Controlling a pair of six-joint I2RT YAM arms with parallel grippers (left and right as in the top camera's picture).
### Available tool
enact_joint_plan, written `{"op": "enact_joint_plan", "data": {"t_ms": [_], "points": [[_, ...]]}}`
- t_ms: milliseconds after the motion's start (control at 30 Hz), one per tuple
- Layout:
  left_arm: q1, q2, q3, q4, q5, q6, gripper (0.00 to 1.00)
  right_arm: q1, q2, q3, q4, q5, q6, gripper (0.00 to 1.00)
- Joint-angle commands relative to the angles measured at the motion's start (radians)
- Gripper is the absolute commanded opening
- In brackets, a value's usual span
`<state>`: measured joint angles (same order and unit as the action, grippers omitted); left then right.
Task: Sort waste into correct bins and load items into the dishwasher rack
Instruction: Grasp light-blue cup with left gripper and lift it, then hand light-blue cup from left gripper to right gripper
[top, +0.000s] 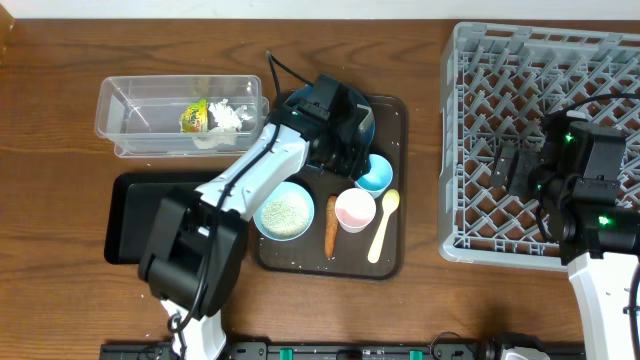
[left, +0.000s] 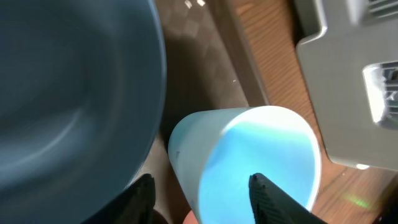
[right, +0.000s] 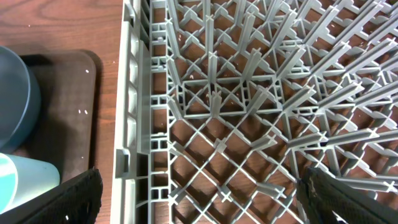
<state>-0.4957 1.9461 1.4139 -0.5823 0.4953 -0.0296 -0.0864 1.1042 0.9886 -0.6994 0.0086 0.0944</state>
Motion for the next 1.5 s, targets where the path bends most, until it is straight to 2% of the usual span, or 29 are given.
{"op": "enact_joint_plan", "data": {"t_ms": [0,67,167,467,567,667,733,800,933,1000,1133,1200,1300,1467], "points": [[-0.003,0.042,-0.003,-0.003,0.010,-0.001,0.40,0.021,0.000,0.023,-0.005,0.002,-0.013,0.99],[-0.003,0.052,-0.003,0.002,0.010,-0.001,0.25,0.021,0.000,0.023,-0.005,0.002,-0.013,0.99],[-0.003,0.048,-0.002,0.034,0.010,-0.002,0.15,0.021,0.000,0.023,-0.005,0.002,-0.013,0.99],[0.031,-0.038,0.019,0.148,0.036,-0.067,0.10,0.021,0.000,0.023,-0.003,0.057,-0.013,0.96],[0.074,-0.082,0.019,0.175,0.113,-0.111,0.09,0.019,0.002,0.023,0.031,0.090,0.008,0.95],[0.145,-0.117,0.019,0.224,0.252,-0.201,0.06,0.013,0.012,0.023,0.096,0.050,0.047,0.99],[0.195,-0.119,0.019,0.283,0.392,-0.269,0.06,0.008,0.029,0.023,0.141,-0.041,0.044,0.99],[0.241,-0.114,0.019,0.352,0.547,-0.332,0.06,0.006,0.058,0.023,0.193,-0.219,-0.009,0.99],[0.299,-0.107,0.019,0.480,0.833,-0.354,0.06,0.006,0.153,0.023,0.302,-0.768,-0.203,0.99],[0.311,-0.107,0.019,0.495,0.899,-0.354,0.06,0.007,0.210,0.023,0.364,-1.011,-0.259,0.99],[0.309,-0.107,0.017,0.491,0.911,-0.354,0.06,0.015,0.322,0.023,0.536,-1.320,-0.267,0.99],[0.298,-0.107,0.017,0.491,0.911,-0.355,0.07,0.029,0.367,0.023,0.613,-1.388,-0.264,0.99],[0.280,-0.107,0.017,0.491,0.911,-0.354,0.06,0.058,0.416,0.023,0.689,-1.390,-0.229,0.99],[0.262,-0.107,0.017,0.491,0.911,-0.362,0.06,0.105,0.440,0.023,0.745,-1.390,-0.222,0.99]]}}
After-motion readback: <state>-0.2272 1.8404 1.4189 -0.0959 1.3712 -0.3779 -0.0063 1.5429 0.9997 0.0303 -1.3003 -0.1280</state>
